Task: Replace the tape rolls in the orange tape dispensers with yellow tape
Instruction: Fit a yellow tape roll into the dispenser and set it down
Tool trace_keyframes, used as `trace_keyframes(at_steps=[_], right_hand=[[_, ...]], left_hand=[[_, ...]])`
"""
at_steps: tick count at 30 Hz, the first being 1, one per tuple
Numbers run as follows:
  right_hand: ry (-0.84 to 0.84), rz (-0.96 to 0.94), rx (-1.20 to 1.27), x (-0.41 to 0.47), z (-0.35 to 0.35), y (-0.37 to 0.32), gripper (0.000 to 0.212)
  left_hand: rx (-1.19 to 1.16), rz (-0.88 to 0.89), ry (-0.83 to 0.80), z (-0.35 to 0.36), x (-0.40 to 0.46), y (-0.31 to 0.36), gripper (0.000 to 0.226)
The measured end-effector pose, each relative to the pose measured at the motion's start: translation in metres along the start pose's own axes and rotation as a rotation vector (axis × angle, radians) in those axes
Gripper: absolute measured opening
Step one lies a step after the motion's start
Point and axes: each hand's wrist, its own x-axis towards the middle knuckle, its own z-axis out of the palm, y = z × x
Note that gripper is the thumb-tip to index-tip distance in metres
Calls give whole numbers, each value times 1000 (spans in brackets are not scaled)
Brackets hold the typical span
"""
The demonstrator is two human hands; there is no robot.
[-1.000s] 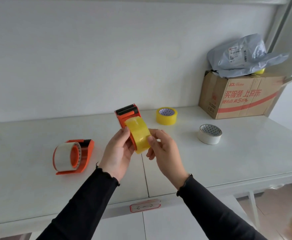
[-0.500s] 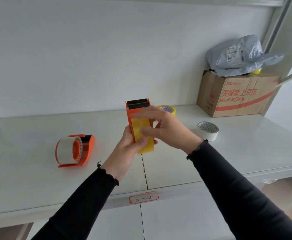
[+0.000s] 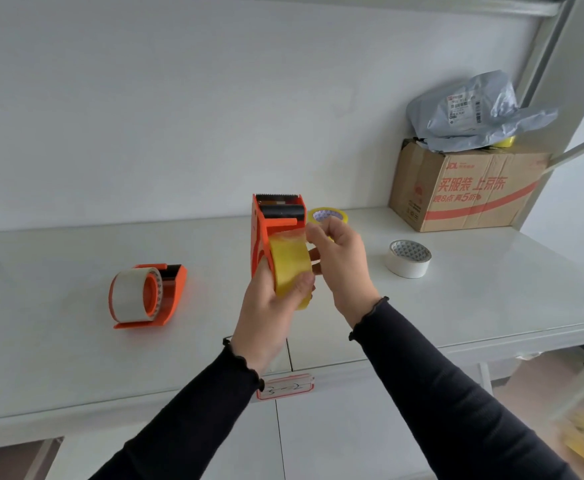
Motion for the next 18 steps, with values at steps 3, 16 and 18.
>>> trace_keyframes(at_steps=[3, 16, 18], right_hand=[[35, 21, -24, 11, -6, 1, 14], [-63, -415, -575, 58, -22, -27, 20], [-88, -327, -469, 67, -26, -33, 19]], left_hand=[[93, 22, -39, 1, -6, -6, 42], [-64, -232, -231, 0, -17, 4, 40], [-52, -268, -262, 2, -21, 4, 42]])
